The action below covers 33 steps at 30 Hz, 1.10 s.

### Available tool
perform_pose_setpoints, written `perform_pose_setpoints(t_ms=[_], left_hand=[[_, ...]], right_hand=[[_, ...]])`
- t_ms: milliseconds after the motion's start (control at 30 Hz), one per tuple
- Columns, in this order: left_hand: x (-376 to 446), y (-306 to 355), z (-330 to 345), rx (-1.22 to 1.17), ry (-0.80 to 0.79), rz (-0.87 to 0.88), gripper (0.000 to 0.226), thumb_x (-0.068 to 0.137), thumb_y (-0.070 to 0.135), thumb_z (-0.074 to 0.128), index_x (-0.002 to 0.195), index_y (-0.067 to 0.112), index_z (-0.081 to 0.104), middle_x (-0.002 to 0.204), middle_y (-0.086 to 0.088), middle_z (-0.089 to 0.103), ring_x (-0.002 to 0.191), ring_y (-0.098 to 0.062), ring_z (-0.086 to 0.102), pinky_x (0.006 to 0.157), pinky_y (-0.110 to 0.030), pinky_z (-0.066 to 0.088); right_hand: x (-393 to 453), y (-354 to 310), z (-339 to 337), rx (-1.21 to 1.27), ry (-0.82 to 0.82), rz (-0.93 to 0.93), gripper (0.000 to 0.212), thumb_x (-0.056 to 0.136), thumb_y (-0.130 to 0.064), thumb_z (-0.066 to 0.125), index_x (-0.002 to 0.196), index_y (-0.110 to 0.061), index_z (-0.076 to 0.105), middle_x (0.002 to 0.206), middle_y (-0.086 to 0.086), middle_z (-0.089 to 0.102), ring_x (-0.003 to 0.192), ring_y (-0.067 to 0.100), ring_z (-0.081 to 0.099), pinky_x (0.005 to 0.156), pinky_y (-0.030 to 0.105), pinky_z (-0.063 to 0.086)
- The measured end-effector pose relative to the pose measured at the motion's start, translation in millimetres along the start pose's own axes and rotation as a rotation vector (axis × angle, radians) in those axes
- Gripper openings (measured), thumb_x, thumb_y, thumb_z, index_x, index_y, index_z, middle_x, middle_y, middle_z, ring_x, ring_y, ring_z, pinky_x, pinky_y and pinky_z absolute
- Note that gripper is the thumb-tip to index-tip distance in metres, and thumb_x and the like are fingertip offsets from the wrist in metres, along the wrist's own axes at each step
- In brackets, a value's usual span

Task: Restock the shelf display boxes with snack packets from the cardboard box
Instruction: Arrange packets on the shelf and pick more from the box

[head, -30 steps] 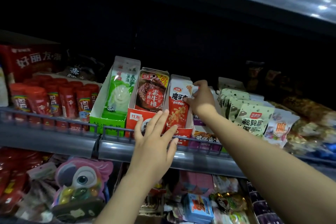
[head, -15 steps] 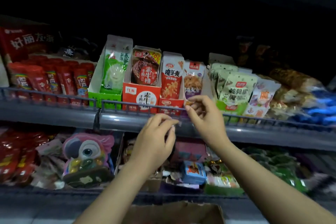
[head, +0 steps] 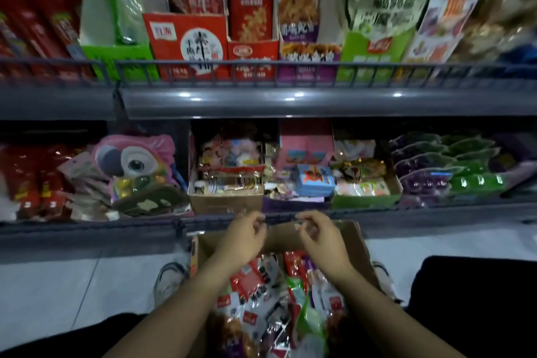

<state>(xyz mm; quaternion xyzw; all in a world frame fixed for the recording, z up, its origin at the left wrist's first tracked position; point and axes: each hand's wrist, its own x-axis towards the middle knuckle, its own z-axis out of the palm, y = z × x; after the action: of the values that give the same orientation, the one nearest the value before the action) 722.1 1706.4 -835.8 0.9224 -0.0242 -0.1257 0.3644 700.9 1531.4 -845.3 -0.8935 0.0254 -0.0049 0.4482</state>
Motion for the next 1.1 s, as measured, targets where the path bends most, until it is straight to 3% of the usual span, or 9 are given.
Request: perform_pose_setpoints(t_ms=[67, 200, 367, 500, 600, 733, 867, 1000, 1100], left_hand=[[-2.9, -26.0, 18.5, 0.066, -0.125, -0.085, 0.026, 0.096, 0.027, 0.047, 0.119, 0.019, 0.055, 0.108, -0.002, 0.063, 0.086, -0.012, 0.058, 0.072, -0.026, 0.046], [-0.5, -60.5, 50.0, 0.157, -0.262, -0.194, 0.032, 0.097, 0.027, 0.046, 0.121, 0.01, 0.056, 0.113, -0.014, 0.065, 0.103, -0.028, 0.06, 0.083, -0.03, 0.046], [1.3, -88.0, 93.5, 0.117, -0.308, -0.261, 0.025, 0.096, 0.022, 0.046, 0.103, 0.005, 0.063, 0.109, -0.014, 0.066, 0.1, -0.027, 0.06, 0.079, -0.027, 0.043], [-4.0, -107.7, 121.2, 0.067, -0.295, -0.369, 0.03, 0.098, 0.022, 0.045, 0.11, 0.002, 0.063, 0.113, -0.017, 0.065, 0.104, -0.029, 0.059, 0.083, -0.028, 0.044], [-6.2, -120.4, 133.5, 0.054, -0.285, -0.462, 0.036, 0.099, 0.032, 0.042, 0.112, 0.003, 0.059, 0.113, -0.019, 0.063, 0.103, -0.03, 0.06, 0.078, -0.025, 0.04], [-6.7, -131.5, 144.0, 0.06, -0.303, -0.531, 0.036, 0.098, 0.022, 0.044, 0.131, 0.009, 0.047, 0.134, -0.019, 0.049, 0.116, -0.03, 0.053, 0.09, -0.027, 0.04], [-11.8, -136.9, 156.1, -0.035, -0.296, -0.571, 0.036, 0.094, 0.017, 0.05, 0.129, 0.011, 0.05, 0.125, -0.013, 0.059, 0.11, -0.028, 0.057, 0.091, -0.028, 0.043], [-17.7, -138.2, 162.2, -0.062, -0.288, -0.564, 0.044, 0.094, 0.017, 0.049, 0.137, 0.009, 0.043, 0.131, -0.013, 0.054, 0.116, -0.027, 0.053, 0.097, -0.03, 0.043], [-18.6, -139.7, 163.2, -0.045, -0.272, -0.531, 0.044, 0.095, 0.017, 0.047, 0.138, 0.01, 0.043, 0.132, -0.012, 0.053, 0.119, -0.025, 0.051, 0.097, -0.028, 0.04]], right_hand=[[-7.4, 26.5, 17.8, 0.01, -0.057, 0.096, 0.012, 0.088, -0.021, 0.061, 0.1, -0.024, 0.059, 0.088, 0.002, 0.059, 0.077, 0.014, 0.058, 0.072, 0.027, 0.047], [-22.2, 69.3, 53.0, -0.045, -0.149, 0.187, 0.017, 0.088, -0.021, 0.062, 0.104, -0.018, 0.065, 0.095, 0.0, 0.06, 0.082, 0.013, 0.056, 0.071, 0.023, 0.038], [-32.6, 108.8, 89.3, -0.027, -0.286, 0.316, 0.02, 0.087, -0.016, 0.062, 0.106, -0.017, 0.066, 0.1, 0.005, 0.066, 0.089, 0.019, 0.06, 0.073, 0.023, 0.044], [-34.4, 129.8, 110.0, -0.022, -0.369, 0.403, 0.024, 0.087, -0.013, 0.06, 0.111, -0.013, 0.065, 0.112, 0.004, 0.066, 0.099, 0.016, 0.062, 0.077, 0.017, 0.044], [-32.8, 139.0, 122.4, 0.014, -0.437, 0.486, 0.032, 0.088, -0.018, 0.064, 0.119, -0.011, 0.062, 0.122, 0.005, 0.064, 0.109, 0.017, 0.06, 0.091, 0.023, 0.047], [-31.1, 145.4, 134.3, -0.027, -0.532, 0.523, 0.044, 0.09, -0.024, 0.061, 0.131, -0.01, 0.053, 0.132, 0.007, 0.056, 0.115, 0.02, 0.057, 0.095, 0.024, 0.044], [-27.8, 150.4, 144.9, -0.033, -0.591, 0.585, 0.048, 0.093, -0.023, 0.056, 0.137, -0.007, 0.045, 0.134, 0.011, 0.053, 0.115, 0.022, 0.055, 0.095, 0.026, 0.043], [-25.2, 156.6, 154.6, -0.081, -0.571, 0.634, 0.04, 0.095, -0.023, 0.051, 0.132, -0.007, 0.052, 0.14, 0.01, 0.049, 0.119, 0.023, 0.052, 0.09, 0.021, 0.04], [-24.7, 159.4, 159.6, -0.047, -0.475, 0.721, 0.029, 0.09, -0.022, 0.061, 0.111, -0.003, 0.064, 0.123, 0.01, 0.062, 0.108, 0.024, 0.058, 0.086, 0.023, 0.043]])
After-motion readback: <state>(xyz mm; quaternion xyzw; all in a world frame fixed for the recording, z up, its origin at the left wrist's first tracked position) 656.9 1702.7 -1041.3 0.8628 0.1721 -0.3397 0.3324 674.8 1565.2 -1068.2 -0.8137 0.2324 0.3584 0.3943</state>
